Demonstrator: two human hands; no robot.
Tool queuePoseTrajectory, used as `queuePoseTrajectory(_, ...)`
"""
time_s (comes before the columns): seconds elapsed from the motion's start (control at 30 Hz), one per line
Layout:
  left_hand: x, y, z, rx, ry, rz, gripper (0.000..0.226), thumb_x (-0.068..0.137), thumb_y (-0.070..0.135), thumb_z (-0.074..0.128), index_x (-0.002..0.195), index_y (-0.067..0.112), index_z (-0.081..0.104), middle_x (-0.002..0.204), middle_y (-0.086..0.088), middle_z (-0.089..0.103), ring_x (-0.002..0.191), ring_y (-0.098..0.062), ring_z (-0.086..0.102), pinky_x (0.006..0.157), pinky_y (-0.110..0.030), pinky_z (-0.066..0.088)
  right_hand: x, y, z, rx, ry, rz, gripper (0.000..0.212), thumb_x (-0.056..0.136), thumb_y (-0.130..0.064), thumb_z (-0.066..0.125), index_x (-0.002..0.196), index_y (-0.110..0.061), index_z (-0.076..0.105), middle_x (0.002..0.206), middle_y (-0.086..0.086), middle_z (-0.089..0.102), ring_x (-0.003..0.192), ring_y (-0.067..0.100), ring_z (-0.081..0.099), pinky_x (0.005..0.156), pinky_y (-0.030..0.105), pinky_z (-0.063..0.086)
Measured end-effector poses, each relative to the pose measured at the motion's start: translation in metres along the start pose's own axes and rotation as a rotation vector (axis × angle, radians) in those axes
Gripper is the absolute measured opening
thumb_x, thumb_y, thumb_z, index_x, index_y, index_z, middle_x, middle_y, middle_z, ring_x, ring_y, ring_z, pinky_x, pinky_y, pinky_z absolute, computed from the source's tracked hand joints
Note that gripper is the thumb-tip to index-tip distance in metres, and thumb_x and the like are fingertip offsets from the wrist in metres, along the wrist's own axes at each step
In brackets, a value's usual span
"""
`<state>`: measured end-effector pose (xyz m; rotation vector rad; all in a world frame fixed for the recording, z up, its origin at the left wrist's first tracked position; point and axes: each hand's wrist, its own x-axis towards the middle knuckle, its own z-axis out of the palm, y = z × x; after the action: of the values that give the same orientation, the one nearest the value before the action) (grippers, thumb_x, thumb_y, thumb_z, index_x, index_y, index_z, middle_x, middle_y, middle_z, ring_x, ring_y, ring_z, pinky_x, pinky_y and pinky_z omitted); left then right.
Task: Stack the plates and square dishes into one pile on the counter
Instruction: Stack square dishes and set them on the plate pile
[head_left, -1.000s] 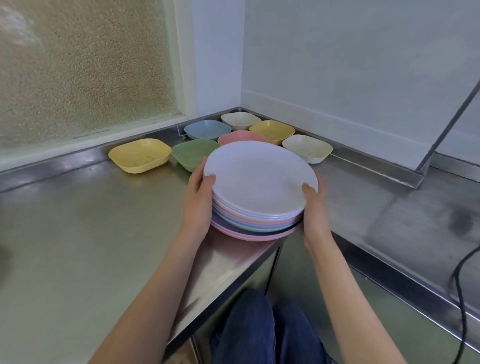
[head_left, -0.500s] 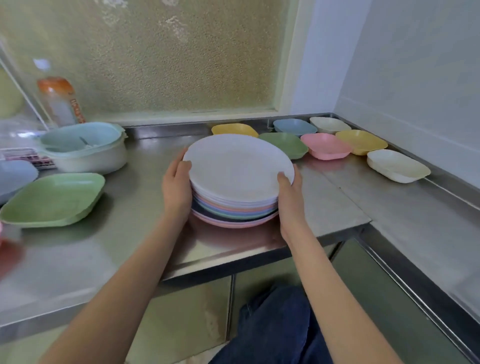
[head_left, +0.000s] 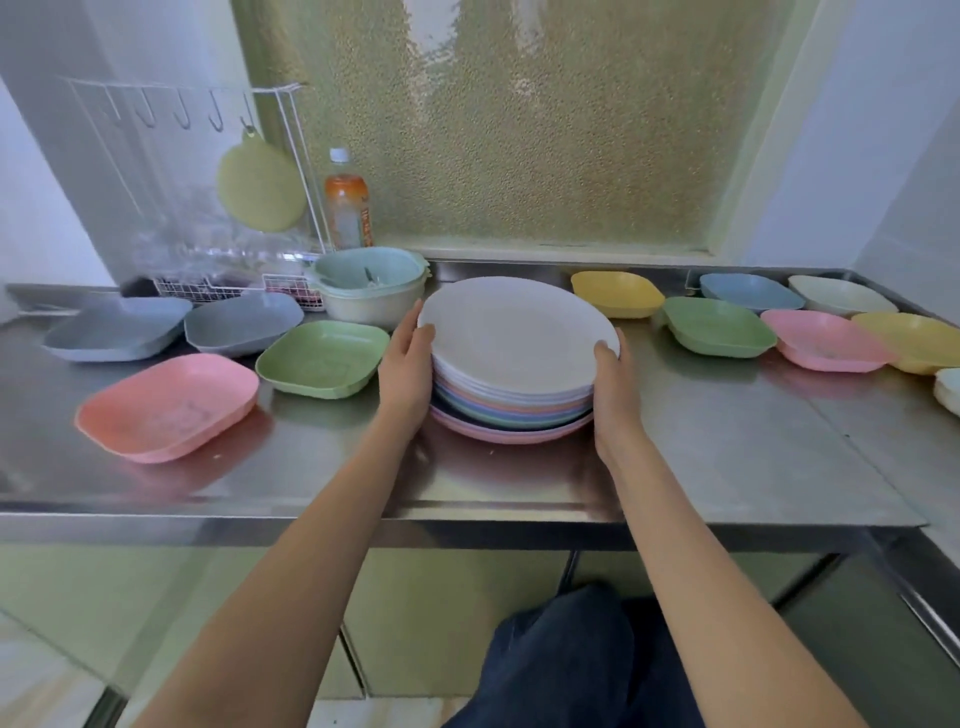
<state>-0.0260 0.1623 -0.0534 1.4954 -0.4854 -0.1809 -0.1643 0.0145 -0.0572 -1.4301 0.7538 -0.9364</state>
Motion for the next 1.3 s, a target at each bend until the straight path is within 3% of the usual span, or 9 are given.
queuePoseTrajectory(0.1,0.003,-0.005,-0.023,0.106,-0.074,0.046,0.042,0.095,0.033,0.045,0.135,0.023,0.050,0.138,0.004,0.053,0.125,-0.007,0.047,0.109,-0.028,0.033,0.001,-0.001,0.000,0.006,-0.007,0.015,0.044,0.095,-0.027,0.035,0.138,-0.024,0.042,0.135,-0.002,0.052,0.121,0.017,0.049,0.103,0.041,0.041)
queuePoseTrajectory(0.2,-0.003,-0.010,-0.052,0.260,0.067,0.130,0.036,0.096,0.033,0.046,0.127,0.018,0.057,0.122,0.003,0.062,0.101,0.008,0.051,0.083,-0.003,0.033,-0.014,-0.006,0.011,-0.149,0.188,-0.044,0.049,0.096,-0.030,0.035,0.145,-0.021,0.032,0.147,0.002,0.041,0.133,0.022,0.038,0.108,0.038,0.031)
queuePoseTrajectory(0.33,-0.021,-0.012,-0.093,0.512,0.299,0.289,0.026,0.090,0.021,0.048,0.109,0.015,0.064,0.102,-0.002,0.068,0.095,-0.019,0.059,0.079,-0.029,0.044,-0.064,-0.020,0.051,-0.531,0.385,-0.628,0.044,0.092,-0.017,0.044,0.135,-0.013,0.044,0.140,0.007,0.049,0.133,0.027,0.038,0.116,0.045,0.016)
queuePoseTrajectory(0.47,-0.024,-0.009,-0.128,0.667,0.486,0.316,0.029,0.082,0.019,0.044,0.103,0.011,0.063,0.096,-0.009,0.067,0.097,-0.033,0.052,0.080,-0.043,0.041,-0.108,-0.020,0.124,-0.584,-0.059,-1.006,0.037,0.080,-0.003,0.049,0.114,-0.010,0.063,0.119,0.007,0.065,0.120,0.025,0.054,0.112,0.039,0.021)
queuePoseTrajectory(0.6,-0.024,-0.021,-0.155,1.007,0.560,0.129,0.035,0.086,0.019,0.054,0.116,0.001,0.055,0.109,-0.021,0.064,0.107,-0.040,0.049,0.093,-0.046,0.028,-0.124,-0.007,0.191,-0.878,-0.530,-0.858,0.047,0.090,-0.004,0.046,0.137,-0.006,0.043,0.135,0.015,0.052,0.132,0.028,0.040,0.113,0.035,0.021)
queuePoseTrajectory(0.7,-0.024,-0.026,-0.156,1.122,0.505,0.071,0.034,0.088,0.022,0.052,0.112,-0.001,0.057,0.098,-0.025,0.068,0.102,-0.041,0.055,0.104,-0.044,0.023,-0.122,0.002,0.211,-1.034,-0.626,-0.793,0.036,0.090,-0.002,0.043,0.124,-0.005,0.052,0.124,0.018,0.057,0.121,0.032,0.045,0.108,0.031,0.020)
queuePoseTrajectory(0.87,-0.024,-0.029,-0.155,1.214,0.446,0.067,0.018,0.080,0.009,0.048,0.087,0.005,0.065,0.083,-0.019,0.067,0.084,-0.036,0.059,0.093,-0.041,0.027,-0.115,-0.013,0.209,-0.927,-0.493,-0.737,0.023,0.083,0.005,0.044,0.098,-0.003,0.061,0.095,0.020,0.063,0.096,0.037,0.054,0.074,0.038,0.040)
queuePoseTrajectory(1.07,-0.030,-0.016,-0.149,1.156,0.518,0.133,0.020,0.080,0.006,0.052,0.083,0.012,0.072,0.070,-0.018,0.067,0.073,-0.034,0.057,0.088,-0.042,0.031,-0.107,-0.051,0.156,-0.474,-0.229,-0.862,0.030,0.078,0.013,0.055,0.097,-0.005,0.069,0.090,0.015,0.069,0.088,0.030,0.063,0.076,0.031,0.043)
queuePoseTrajectory(1.3,-0.043,0.012,-0.090,0.869,0.401,0.513,0.011,0.082,0.009,0.065,0.085,0.015,0.073,0.077,-0.007,0.073,0.077,-0.031,0.061,0.086,-0.037,0.031,-0.051,-0.062,0.040,-0.624,0.016,-0.787,0.020,0.083,0.004,0.060,0.091,-0.008,0.073,0.090,0.008,0.073,0.086,0.027,0.066,0.076,0.021,0.040)
